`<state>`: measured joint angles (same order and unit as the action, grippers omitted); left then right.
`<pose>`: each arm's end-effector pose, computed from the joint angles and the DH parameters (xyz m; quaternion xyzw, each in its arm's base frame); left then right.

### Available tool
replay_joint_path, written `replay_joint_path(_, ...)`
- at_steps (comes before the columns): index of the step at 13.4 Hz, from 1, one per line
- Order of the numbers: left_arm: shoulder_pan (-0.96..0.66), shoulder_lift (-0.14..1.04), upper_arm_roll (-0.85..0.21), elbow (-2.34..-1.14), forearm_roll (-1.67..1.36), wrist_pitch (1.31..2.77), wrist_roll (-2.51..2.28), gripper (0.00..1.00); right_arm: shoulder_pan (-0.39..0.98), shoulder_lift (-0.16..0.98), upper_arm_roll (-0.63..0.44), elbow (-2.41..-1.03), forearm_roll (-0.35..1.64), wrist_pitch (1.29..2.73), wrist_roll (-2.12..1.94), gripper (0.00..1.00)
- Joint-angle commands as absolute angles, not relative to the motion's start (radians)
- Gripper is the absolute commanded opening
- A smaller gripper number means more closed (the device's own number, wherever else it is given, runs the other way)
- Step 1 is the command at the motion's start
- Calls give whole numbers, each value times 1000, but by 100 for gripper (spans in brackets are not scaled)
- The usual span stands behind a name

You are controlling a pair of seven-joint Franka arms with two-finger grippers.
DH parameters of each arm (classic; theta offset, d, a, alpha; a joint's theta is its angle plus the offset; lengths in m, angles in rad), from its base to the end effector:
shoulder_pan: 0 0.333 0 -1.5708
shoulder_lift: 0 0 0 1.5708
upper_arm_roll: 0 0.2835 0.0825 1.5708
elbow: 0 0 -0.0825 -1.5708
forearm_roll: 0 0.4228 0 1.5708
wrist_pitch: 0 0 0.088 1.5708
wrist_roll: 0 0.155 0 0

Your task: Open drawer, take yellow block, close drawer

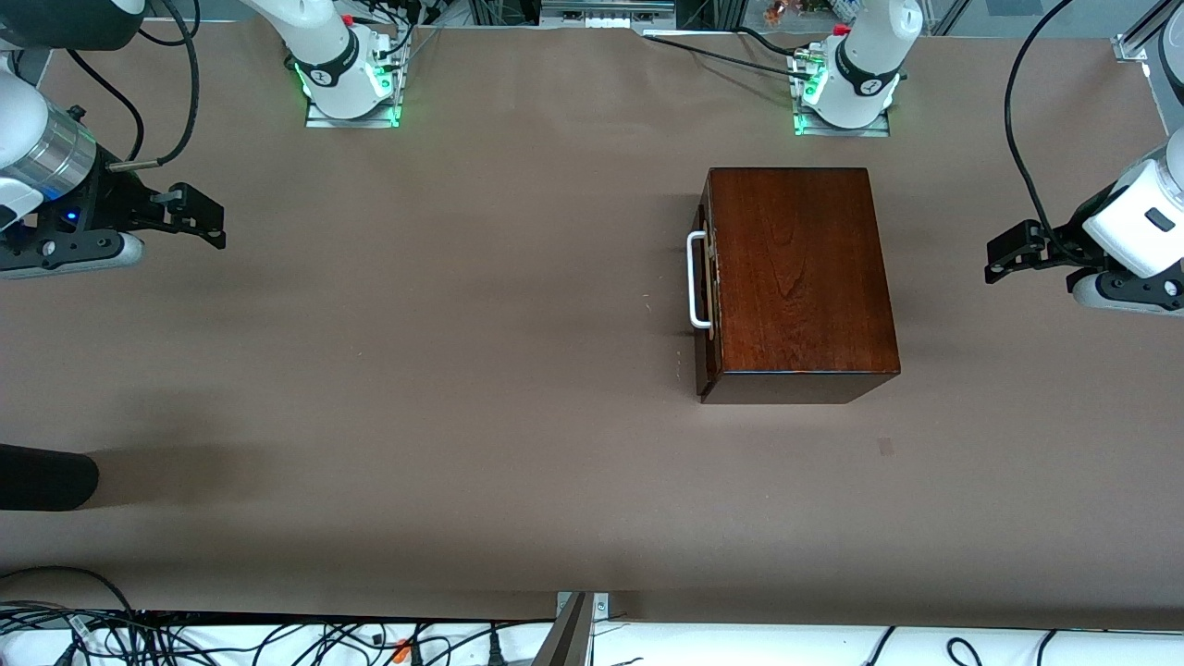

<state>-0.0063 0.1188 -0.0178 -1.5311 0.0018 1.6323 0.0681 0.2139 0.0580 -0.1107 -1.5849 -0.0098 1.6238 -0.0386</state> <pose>0.6286 -0.0145 0.4970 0.9989 -0.0461 -0.0088 0.0003 0.6082 0.0627 0.5066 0.9974 0.0712 -0.0091 0.0084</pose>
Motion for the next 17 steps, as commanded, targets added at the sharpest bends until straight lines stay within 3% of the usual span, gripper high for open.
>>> replay_joint_path(1, -8, 130, -21, -1500, 20, 1615, 72, 100, 203, 63, -106, -1568, -8, 1609, -29, 100)
replay_joint_path(15, -12, 132, -23, -1499, 18, 1606, 64, 100, 202, 63, -106, -1568, -8, 1609, -29, 100)
replay_joint_path(17, -28, 133, -40, -1503, 18, 1528, 61, 100, 202, 63, -106, -1568, -8, 1609, -29, 100)
